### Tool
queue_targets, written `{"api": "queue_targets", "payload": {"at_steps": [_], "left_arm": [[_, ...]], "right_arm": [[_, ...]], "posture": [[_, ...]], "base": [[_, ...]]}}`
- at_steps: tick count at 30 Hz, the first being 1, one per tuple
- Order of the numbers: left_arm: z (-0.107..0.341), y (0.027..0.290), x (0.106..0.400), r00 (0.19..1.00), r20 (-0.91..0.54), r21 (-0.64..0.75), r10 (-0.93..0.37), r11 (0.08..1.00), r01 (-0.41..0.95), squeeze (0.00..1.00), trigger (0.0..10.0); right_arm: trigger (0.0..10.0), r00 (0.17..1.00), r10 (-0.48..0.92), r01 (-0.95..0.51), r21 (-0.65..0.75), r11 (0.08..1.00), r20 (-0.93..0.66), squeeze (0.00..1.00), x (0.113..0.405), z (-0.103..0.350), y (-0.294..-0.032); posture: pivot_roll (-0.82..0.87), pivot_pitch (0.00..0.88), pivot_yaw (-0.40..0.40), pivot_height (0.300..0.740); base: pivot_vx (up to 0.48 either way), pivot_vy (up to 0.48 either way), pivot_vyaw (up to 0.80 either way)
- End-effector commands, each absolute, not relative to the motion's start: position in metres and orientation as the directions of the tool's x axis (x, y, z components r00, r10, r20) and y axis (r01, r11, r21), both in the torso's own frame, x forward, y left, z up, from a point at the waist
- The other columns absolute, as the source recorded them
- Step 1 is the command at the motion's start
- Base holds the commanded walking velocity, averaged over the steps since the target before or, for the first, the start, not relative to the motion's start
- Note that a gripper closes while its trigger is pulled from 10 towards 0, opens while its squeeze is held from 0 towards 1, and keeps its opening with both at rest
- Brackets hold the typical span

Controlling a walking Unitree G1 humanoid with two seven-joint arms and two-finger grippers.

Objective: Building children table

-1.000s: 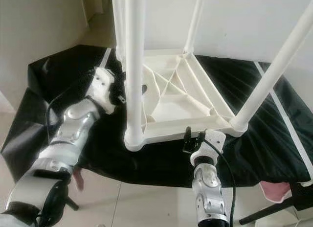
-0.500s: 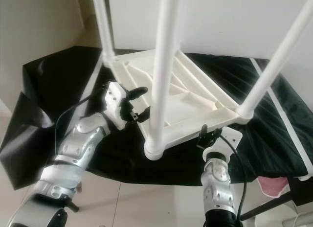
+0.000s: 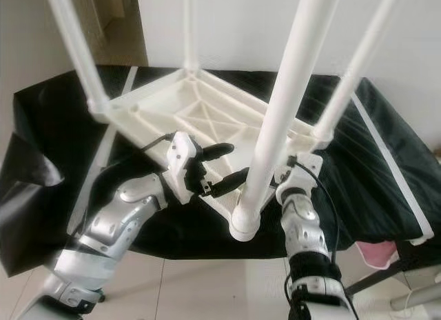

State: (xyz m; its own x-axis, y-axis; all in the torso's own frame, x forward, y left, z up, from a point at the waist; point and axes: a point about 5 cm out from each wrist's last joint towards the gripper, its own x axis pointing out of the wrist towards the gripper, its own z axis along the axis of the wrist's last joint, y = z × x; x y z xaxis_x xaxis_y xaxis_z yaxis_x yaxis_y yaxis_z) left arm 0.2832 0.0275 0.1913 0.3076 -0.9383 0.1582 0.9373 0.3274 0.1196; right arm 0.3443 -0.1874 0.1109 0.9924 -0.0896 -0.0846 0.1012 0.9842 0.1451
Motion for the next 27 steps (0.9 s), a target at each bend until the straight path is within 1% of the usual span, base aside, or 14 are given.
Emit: {"api": "queue_targets", "payload": {"at_steps": [1,4,5,6,10,11,12,13,14,15,18,19,21,27], "left_arm": [[0.191,0.006,0.251,-0.081,0.113,0.168,-0.99,-0.062,0.984,0.0,10.0],[0.191,0.003,0.249,-0.078,0.106,0.152,-0.991,-0.061,0.986,0.0,10.0],[0.192,0.003,0.252,-0.047,0.108,0.156,-0.993,-0.03,0.987,0.0,10.0],[0.192,0.003,0.252,-0.047,0.108,0.156,-0.993,-0.03,0.987,0.0,10.0],[0.195,0.018,0.274,0.103,0.116,0.182,-0.988,0.123,0.976,0.0,10.0],[0.195,0.018,0.274,0.103,0.116,0.182,-0.988,0.123,0.976,0.0,10.0],[0.197,0.024,0.28,0.134,0.118,0.194,-0.984,0.156,0.969,0.0,10.0],[0.2,0.04,0.298,0.236,0.11,0.215,-0.965,0.255,0.943,0.0,10.0],[0.202,0.048,0.305,0.283,0.107,0.234,-0.953,0.301,0.924,0.0,10.0],[0.202,0.048,0.305,0.283,0.107,0.234,-0.953,0.301,0.924,0.0,10.0],[0.204,0.062,0.319,0.365,0.083,0.259,-0.927,0.374,0.891,0.0,10.0],[0.204,0.062,0.319,0.365,0.083,0.259,-0.927,0.374,0.891,0.0,10.0],[0.209,0.085,0.331,0.447,0.077,0.277,-0.891,0.45,0.849,0.0,10.0],[0.207,0.11,0.34,0.519,0.038,0.317,-0.854,0.503,0.804,0.0,10.0]], "right_arm": [[10.0,0.996,0.003,0.008,0.121,0.993,-0.085,0.0,0.352,0.114,-0.167],[10.0,0.997,-0.027,0.037,0.129,0.991,-0.076,0.0,0.357,0.117,-0.174],[10.0,0.997,-0.048,0.055,0.127,0.99,-0.058,0.0,0.357,0.119,-0.18],[10.0,0.997,-0.048,0.055,0.127,0.99,-0.058,0.0,0.357,0.119,-0.18],[10.0,0.99,-0.14,0.136,0.123,0.983,0.029,0.0,0.35,0.127,-0.203],[10.0,0.99,-0.14,0.136,0.123,0.983,0.029,0.0,0.35,0.127,-0.203],[10.0,0.987,-0.154,0.147,0.131,0.98,0.041,0.0,0.349,0.128,-0.207],[10.0,0.979,-0.189,0.178,0.131,0.975,0.081,0.0,0.342,0.131,-0.218],[10.0,0.973,-0.207,0.193,0.136,0.972,0.098,0.0,0.339,0.132,-0.223],[10.0,0.973,-0.207,0.193,0.136,0.972,0.098,0.0,0.339,0.132,-0.223],[10.0,0.963,-0.236,0.219,0.133,0.967,0.13,0.0,0.332,0.134,-0.233],[10.0,0.963,-0.236,0.219,0.133,0.967,0.13,0.0,0.332,0.134,-0.233],[10.0,0.95,-0.263,0.244,0.125,0.962,0.17,0.0,0.32,0.139,-0.245],[10.0,0.946,-0.261,0.245,0.101,0.964,0.193,0.0,0.306,0.141,-0.255]], "posture": [[0.0,0.0,-0.045,0.74],[0.01,0.0,-0.047,0.74],[0.0,0.0,-0.048,0.74],[0.0,0.0,-0.048,0.74],[0.0,0.0,-0.045,0.74],[0.0,0.0,-0.045,0.74],[0.0,0.0,-0.045,0.74],[0.0,0.0,-0.043,0.74],[-0.01,0.0,-0.037,0.74],[-0.01,0.0,-0.037,0.74],[-0.01,0.0,-0.033,0.74],[-0.01,0.0,-0.033,0.74],[-0.02,0.0,-0.024,0.74],[-0.03,0.0,-0.02,0.74]], "base": [[0.0,0.0,0.0],[0.0,0.0,0.0],[0.0,0.0,0.0],[0.0,0.0,0.0],[0.0,0.0,0.0],[0.0,0.0,0.0],[0.0,0.0,0.0],[0.0,0.0,0.0],[0.0,0.0,0.0],[0.0,0.0,0.0],[0.0,0.0,0.0],[0.0,0.0,0.0],[0.0,0.0,0.0],[0.0,0.0,0.0]]}}
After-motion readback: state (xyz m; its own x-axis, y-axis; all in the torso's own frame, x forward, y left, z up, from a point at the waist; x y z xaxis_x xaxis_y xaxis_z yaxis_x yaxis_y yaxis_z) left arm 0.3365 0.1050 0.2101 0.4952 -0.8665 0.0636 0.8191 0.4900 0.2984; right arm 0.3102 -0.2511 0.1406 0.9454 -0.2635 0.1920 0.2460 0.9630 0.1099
